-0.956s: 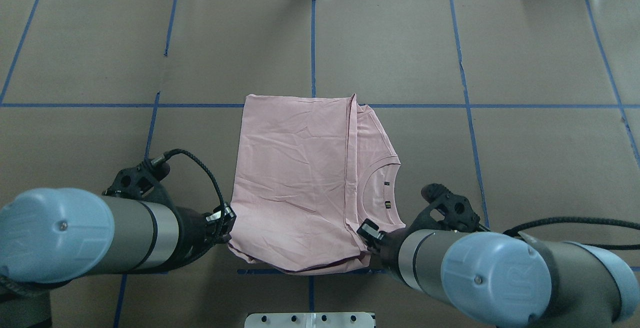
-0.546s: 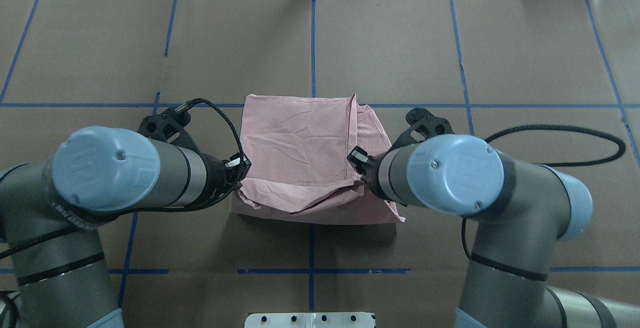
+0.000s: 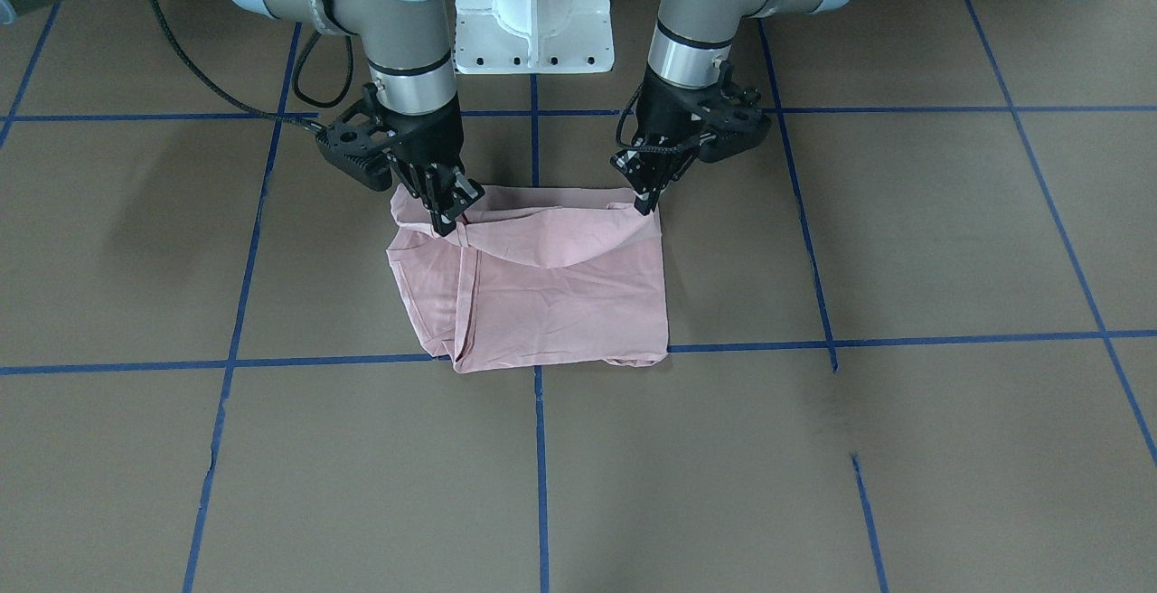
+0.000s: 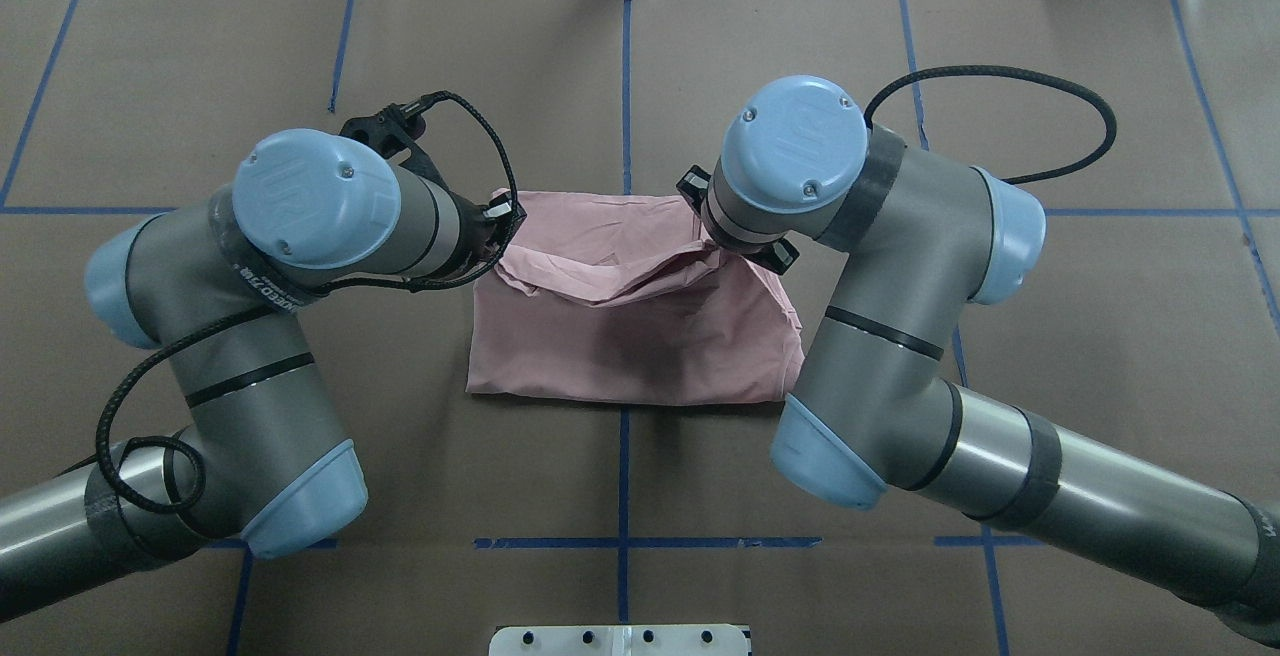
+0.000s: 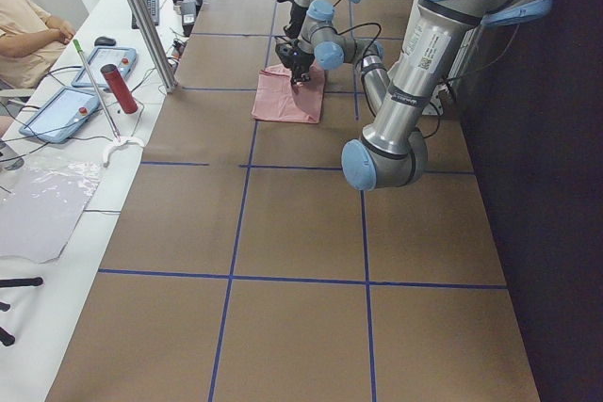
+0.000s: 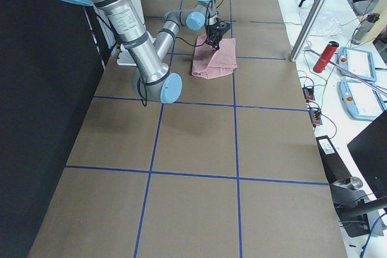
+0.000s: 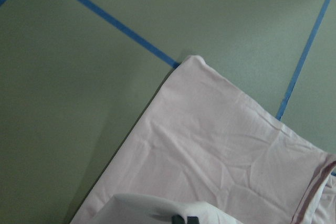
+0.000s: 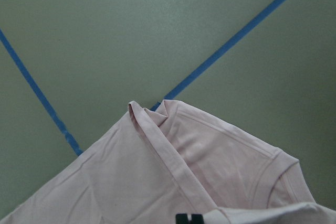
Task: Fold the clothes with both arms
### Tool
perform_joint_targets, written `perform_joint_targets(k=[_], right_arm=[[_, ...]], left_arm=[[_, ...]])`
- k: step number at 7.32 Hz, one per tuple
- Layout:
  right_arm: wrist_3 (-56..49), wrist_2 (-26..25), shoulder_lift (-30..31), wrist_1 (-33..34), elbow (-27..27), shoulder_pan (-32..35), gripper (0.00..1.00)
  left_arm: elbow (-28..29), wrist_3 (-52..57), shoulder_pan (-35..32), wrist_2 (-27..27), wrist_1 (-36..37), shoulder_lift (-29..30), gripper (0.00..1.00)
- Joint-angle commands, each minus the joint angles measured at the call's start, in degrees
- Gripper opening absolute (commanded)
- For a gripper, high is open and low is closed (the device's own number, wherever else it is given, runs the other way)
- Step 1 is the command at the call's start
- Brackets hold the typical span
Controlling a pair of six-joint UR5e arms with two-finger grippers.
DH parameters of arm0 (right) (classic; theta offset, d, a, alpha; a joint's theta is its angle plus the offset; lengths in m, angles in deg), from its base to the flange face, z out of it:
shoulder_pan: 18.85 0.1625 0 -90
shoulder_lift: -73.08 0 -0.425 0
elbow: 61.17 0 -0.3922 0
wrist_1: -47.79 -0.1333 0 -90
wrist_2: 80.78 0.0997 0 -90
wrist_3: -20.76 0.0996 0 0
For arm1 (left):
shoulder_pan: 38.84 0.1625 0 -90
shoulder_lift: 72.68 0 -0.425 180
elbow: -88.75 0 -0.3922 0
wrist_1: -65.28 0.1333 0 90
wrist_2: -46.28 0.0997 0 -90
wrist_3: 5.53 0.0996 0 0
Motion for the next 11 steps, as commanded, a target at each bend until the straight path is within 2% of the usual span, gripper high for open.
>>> perform_joint_targets(k=[1, 2, 3, 4, 5, 6, 9, 10, 11], right_arm=[[-0.4, 0.7, -1.6, -7.5, 6.8, 1.3, 0.00], [-0.5, 1.2, -1.5, -11.2, 9.7, 1.9, 0.00], [-1.1, 1.3, -1.6, -11.5, 11.6, 2.2, 0.00], [-2.6, 1.3, -2.8, -17.0, 18.2, 3.4, 0.00], [-4.8, 1.2, -3.2, -28.0, 27.8, 5.1, 0.64], [-7.5, 3.5, -3.7, -29.7, 29.6, 7.8, 1.00], [-9.9, 5.8, -3.5, -29.9, 28.9, 9.7, 1.00], [-14.7, 10.2, -0.3, -29.9, 27.1, 12.2, 1.00], [-23.3, 15.9, 5.3, -29.9, 22.7, 16.5, 1.00]], left_arm=[[3.8, 1.0, -0.7, 0.5, -3.6, 0.5, 0.00], [5.1, 1.0, -0.7, 0.6, -5.0, 0.6, 0.00], [8.1, 1.0, -0.6, 2.2, -7.8, 0.7, 0.00], [16.6, 1.8, -1.2, 6.6, -14.9, 1.5, 0.12], [29.5, 9.0, -3.9, 9.0, -27.8, 3.1, 0.81], [30.4, 11.2, -7.4, 8.5, -31.8, 2.7, 1.00], [26.7, 11.3, -7.7, 8.1, -31.7, 1.6, 1.00], [23.8, 15.0, -8.0, 3.8, -32.1, -1.3, 1.00], [20.8, 23.0, -9.6, 1.5, -32.6, -5.7, 1.00]])
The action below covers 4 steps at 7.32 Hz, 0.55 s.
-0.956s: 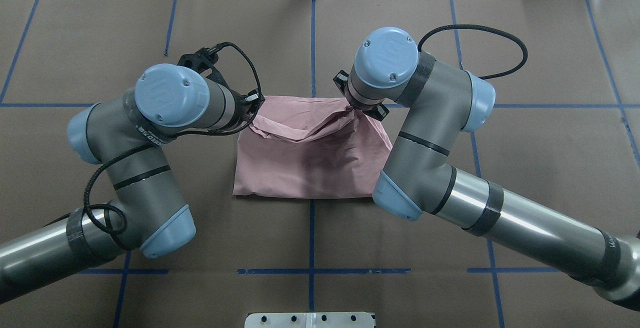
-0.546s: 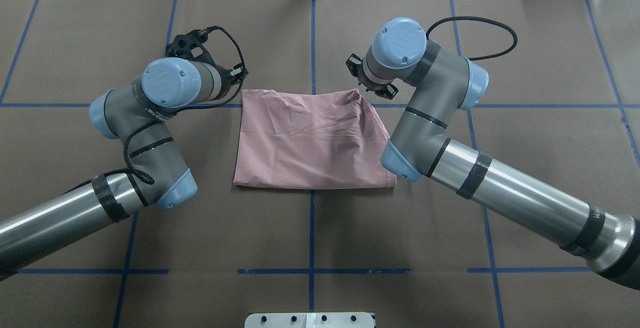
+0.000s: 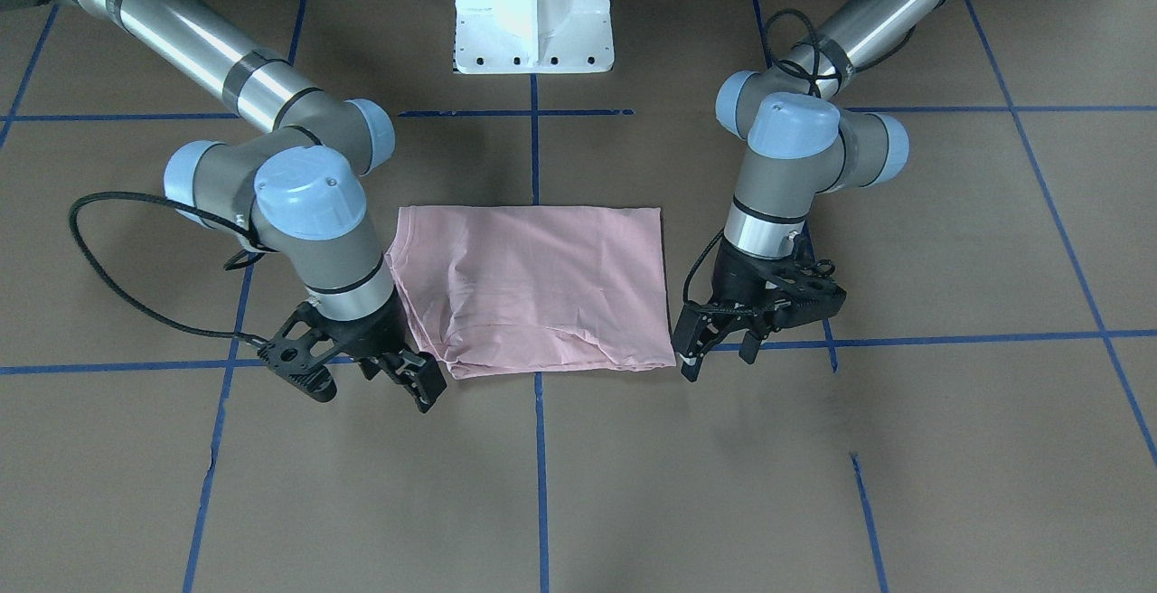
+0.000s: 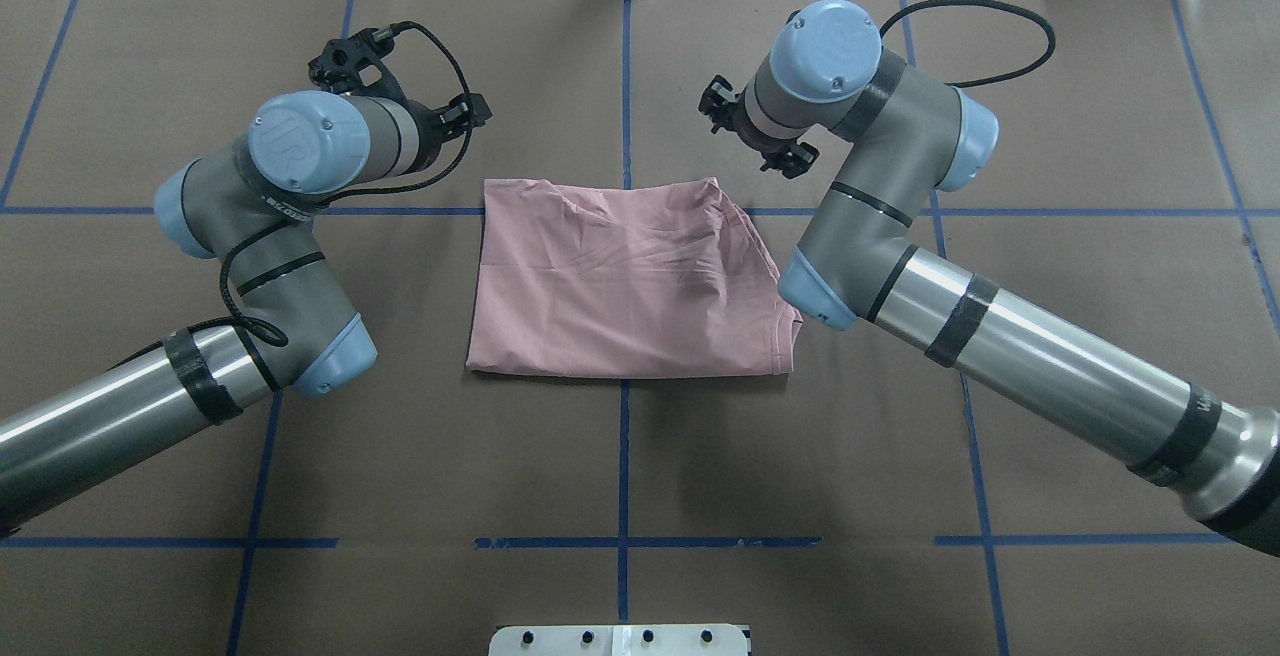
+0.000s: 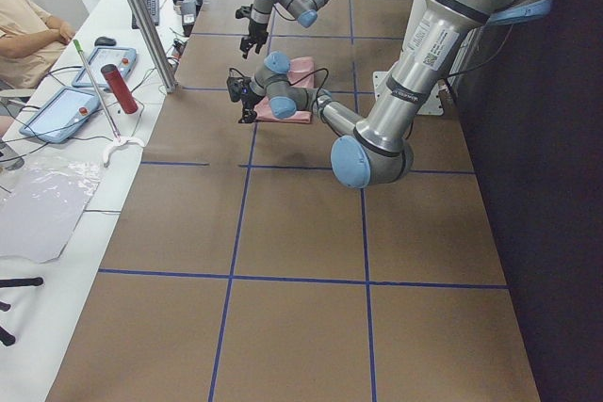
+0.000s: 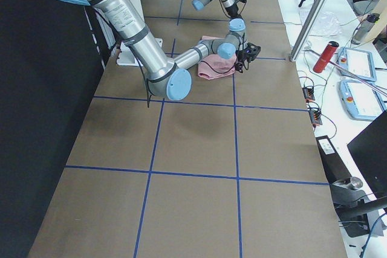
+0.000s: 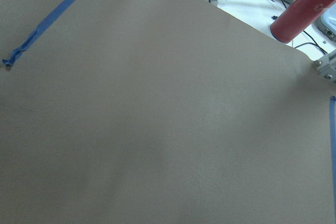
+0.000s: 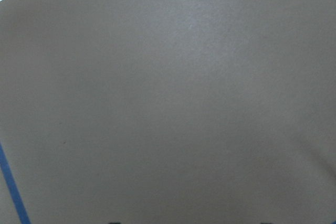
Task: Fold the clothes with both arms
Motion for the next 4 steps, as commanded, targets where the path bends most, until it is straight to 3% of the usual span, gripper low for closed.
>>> perform_joint_targets(k=[1, 2, 4], right_arm=[[-19.3, 10.8, 11.1, 0.1, -6.5, 9.2, 1.00], [-30.3, 15.2, 16.4, 0.3, -8.1, 14.8, 1.00], [-53.6, 24.7, 23.8, 1.4, -9.0, 28.5, 1.00]], left_arm=[[-5.7, 14.7, -3.1, -4.1, -2.2, -9.4, 1.00], [-6.7, 21.5, -6.8, -11.7, -3.9, -13.5, 1.00], [-13.5, 41.2, -21.1, -26.8, -3.0, -23.9, 1.00]])
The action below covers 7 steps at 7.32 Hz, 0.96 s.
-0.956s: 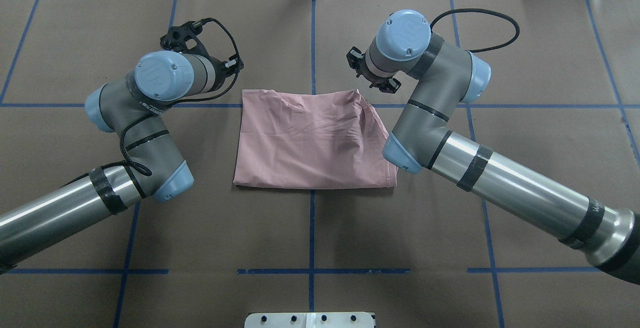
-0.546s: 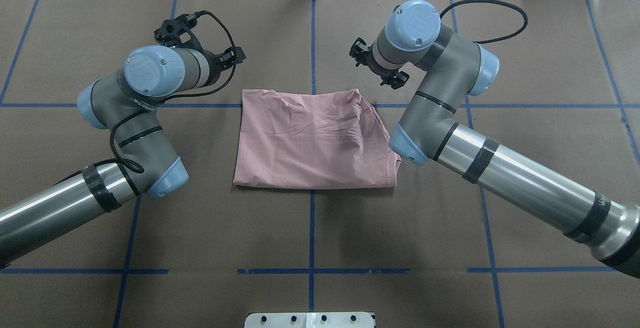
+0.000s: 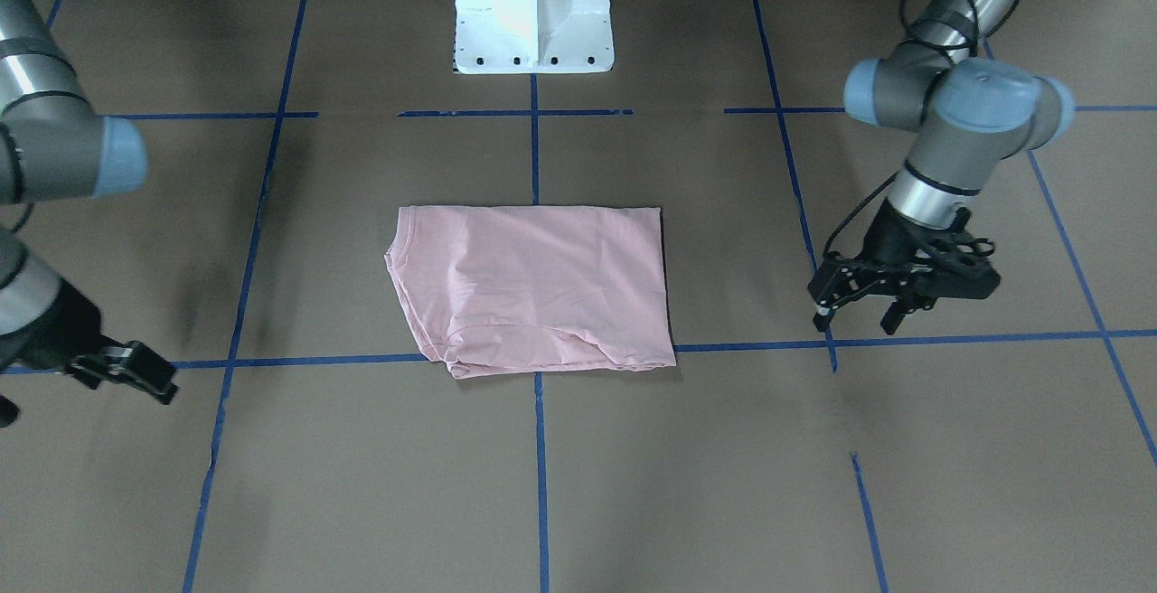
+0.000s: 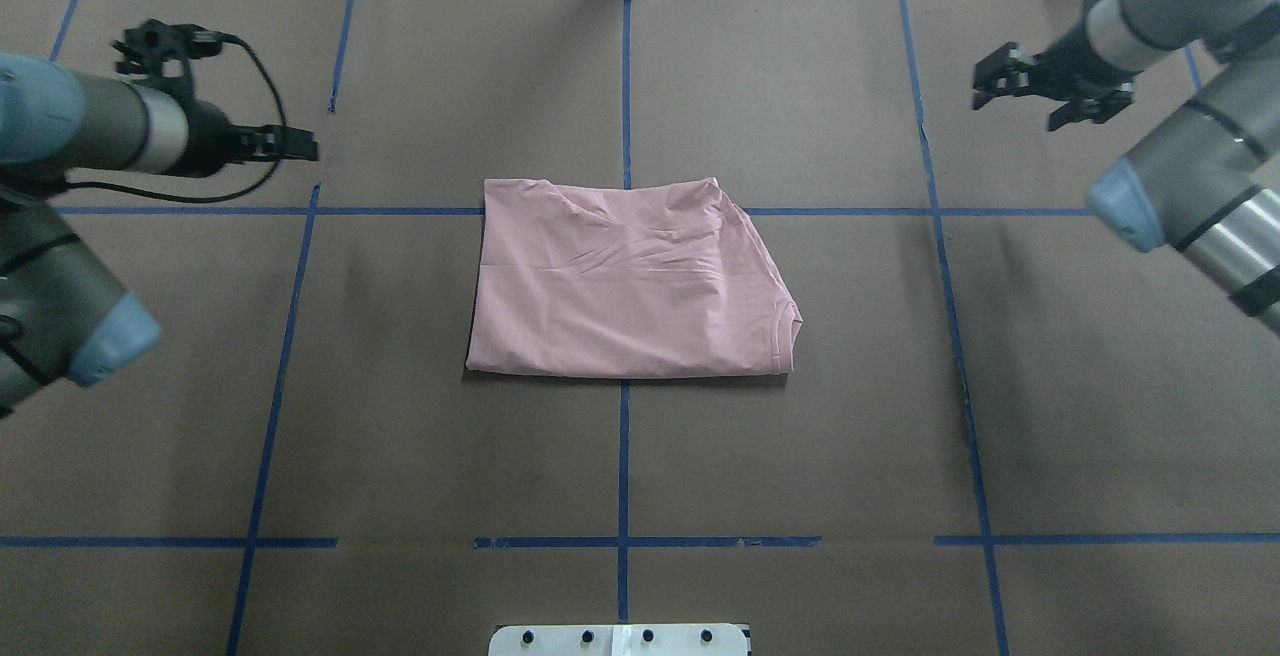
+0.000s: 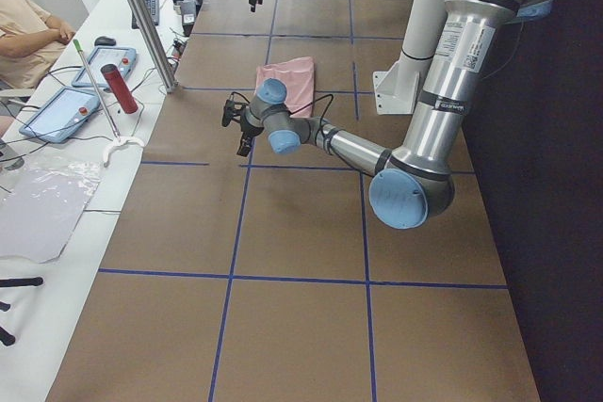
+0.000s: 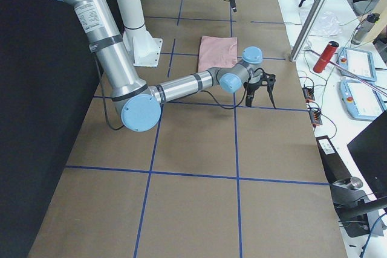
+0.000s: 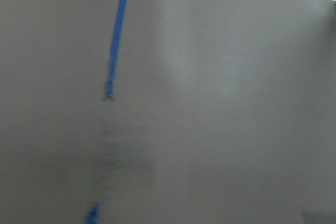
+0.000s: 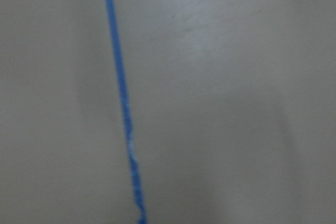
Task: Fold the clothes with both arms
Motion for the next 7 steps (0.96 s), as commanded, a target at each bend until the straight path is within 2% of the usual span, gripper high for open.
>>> perform_joint_targets(k=[1, 2, 3, 5, 6, 7], right_arm=[[-23.9, 9.8, 6.3, 5.6, -0.9, 13.9, 1.00], [-32.8, 10.2, 11.3, 8.3, -2.1, 16.8, 1.00], [-39.7, 10.4, 16.2, 8.8, -4.0, 19.8, 1.00], [-47.9, 11.1, 23.0, 17.9, -10.9, 21.3, 1.00], [-50.4, 11.1, 25.3, 20.0, -14.2, 21.8, 1.00], [-50.9, 11.1, 25.3, 23.9, -17.1, 23.0, 1.00]], left_arm=[[-8.9, 18.0, -13.8, -13.4, 0.5, -13.7, 1.00], [-10.9, 28.4, -20.6, -19.5, 0.5, -20.3, 1.00], [-10.1, 37.3, -28.0, -24.8, 1.4, -23.2, 1.00], [-11.1, 48.5, -32.3, -25.4, 16.2, -24.5, 1.00], [-11.0, 52.2, -36.7, -25.4, 21.3, -24.5, 1.00], [-11.5, 53.1, -37.0, -25.4, 28.6, -23.8, 1.00]])
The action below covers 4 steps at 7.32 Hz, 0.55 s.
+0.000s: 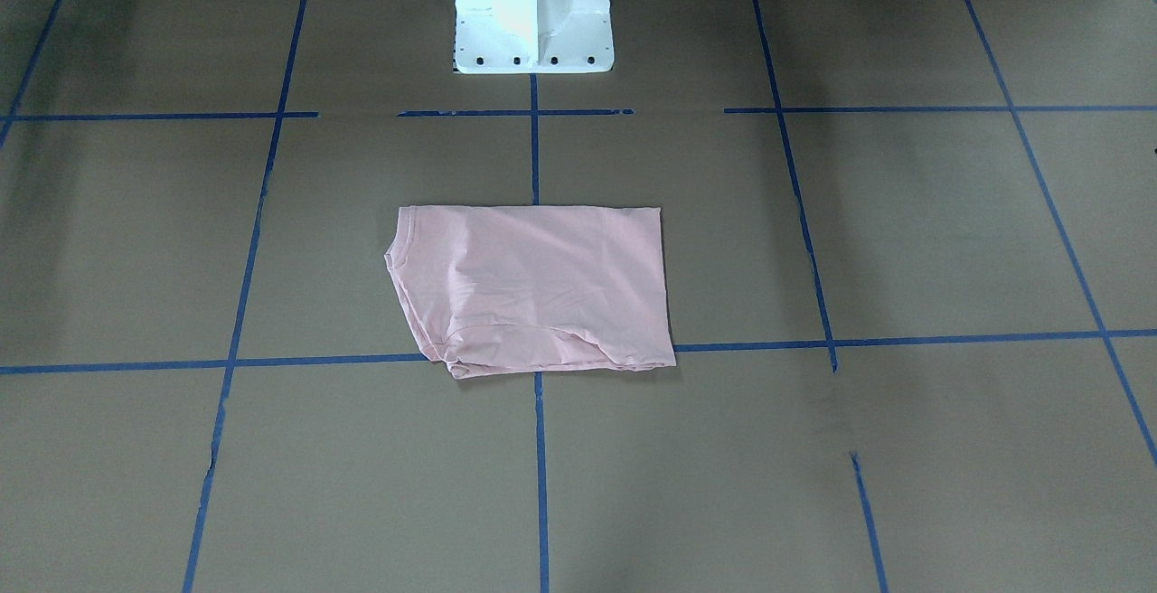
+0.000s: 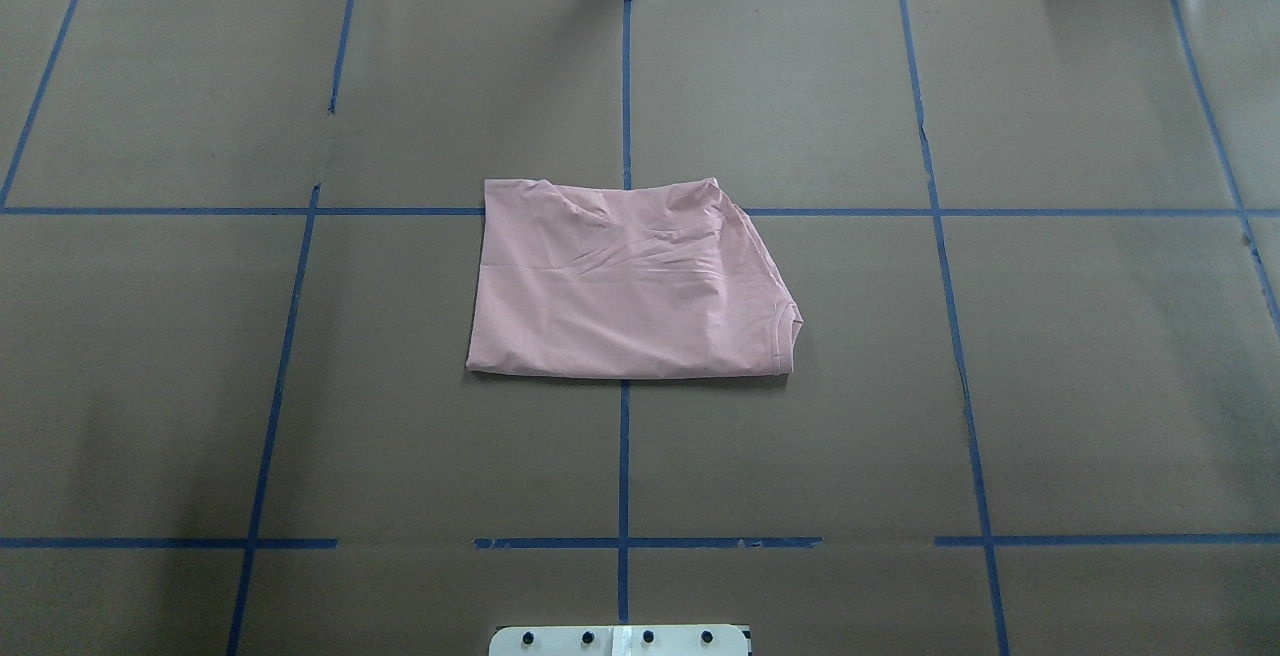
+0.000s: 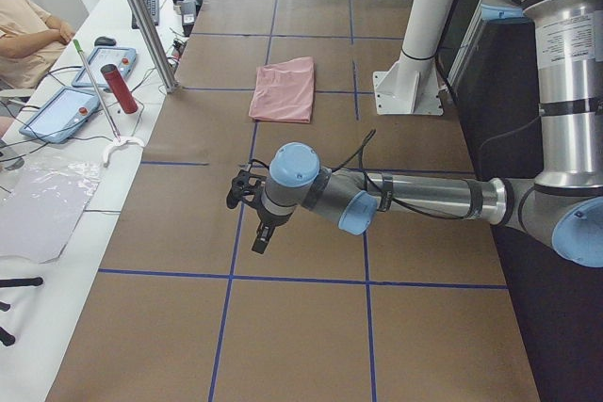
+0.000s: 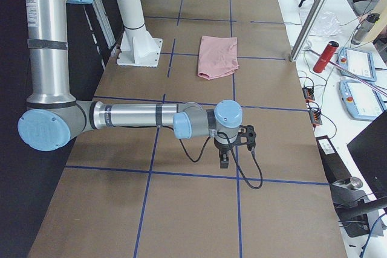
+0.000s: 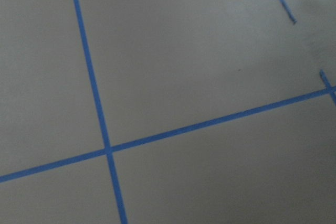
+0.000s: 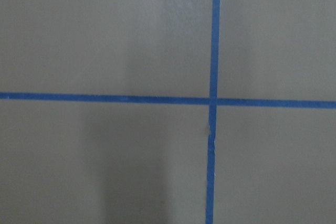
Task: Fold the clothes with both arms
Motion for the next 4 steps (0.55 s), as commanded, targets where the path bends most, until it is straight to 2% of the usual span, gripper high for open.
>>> perform_joint_targets(k=[1, 3, 4], right_arm=[[-2.3, 0.1, 1.2, 7.0, -6.2, 1.7, 1.00], [-2.6, 0.1, 1.0, 8.1, -6.5, 1.3, 1.00], [-2.6, 0.1, 1.2, 9.8, -8.6, 1.3, 1.00]], left_arm=[[-2.4, 4.4, -2.4, 0.1, 14.6, 0.3, 1.00], [-3.1, 6.7, -2.8, 0.0, 16.5, -0.7, 1.00], [-3.2, 6.9, -3.0, -0.1, 19.0, -0.8, 1.00]])
